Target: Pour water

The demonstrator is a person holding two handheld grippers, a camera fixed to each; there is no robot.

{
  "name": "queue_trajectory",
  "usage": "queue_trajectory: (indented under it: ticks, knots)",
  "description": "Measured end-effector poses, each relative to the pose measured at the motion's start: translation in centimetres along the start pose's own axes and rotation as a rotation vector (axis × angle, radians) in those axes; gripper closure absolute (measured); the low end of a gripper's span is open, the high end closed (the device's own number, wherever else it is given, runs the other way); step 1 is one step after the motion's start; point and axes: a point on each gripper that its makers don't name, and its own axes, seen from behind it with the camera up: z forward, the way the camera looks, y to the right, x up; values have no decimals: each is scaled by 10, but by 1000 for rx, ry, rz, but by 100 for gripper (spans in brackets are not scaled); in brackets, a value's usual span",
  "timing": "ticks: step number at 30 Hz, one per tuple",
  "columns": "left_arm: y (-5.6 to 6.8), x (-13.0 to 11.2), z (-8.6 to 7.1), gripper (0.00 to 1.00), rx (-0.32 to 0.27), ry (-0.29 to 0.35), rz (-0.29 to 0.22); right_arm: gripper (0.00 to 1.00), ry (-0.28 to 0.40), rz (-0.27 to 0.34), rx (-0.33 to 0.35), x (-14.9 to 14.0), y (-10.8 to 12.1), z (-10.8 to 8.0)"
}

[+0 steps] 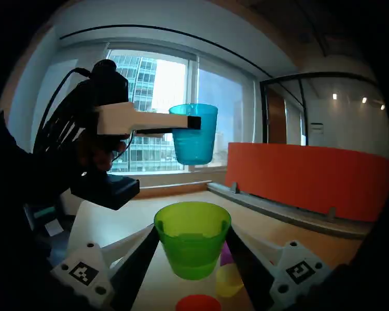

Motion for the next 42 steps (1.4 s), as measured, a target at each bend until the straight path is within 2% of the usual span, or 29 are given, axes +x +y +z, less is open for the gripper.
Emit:
queue_trajectory:
  ticks: [12, 27, 33, 42]
  knots:
    - [-13, -23, -1, 16, 19, -21, 1, 11, -8, 13, -55, -1, 20, -16]
    - [-28, -59, -11, 16, 41, -44, -6, 11, -24, 23, -187, -6, 68, -64]
    - [-29, -72, -12, 16, 41, -62, -8, 11, -27, 36, -227, -9, 82, -76]
    - [-27, -87, -12, 16, 35, -82, 7, 11, -34, 42, -242, -13, 88, -80]
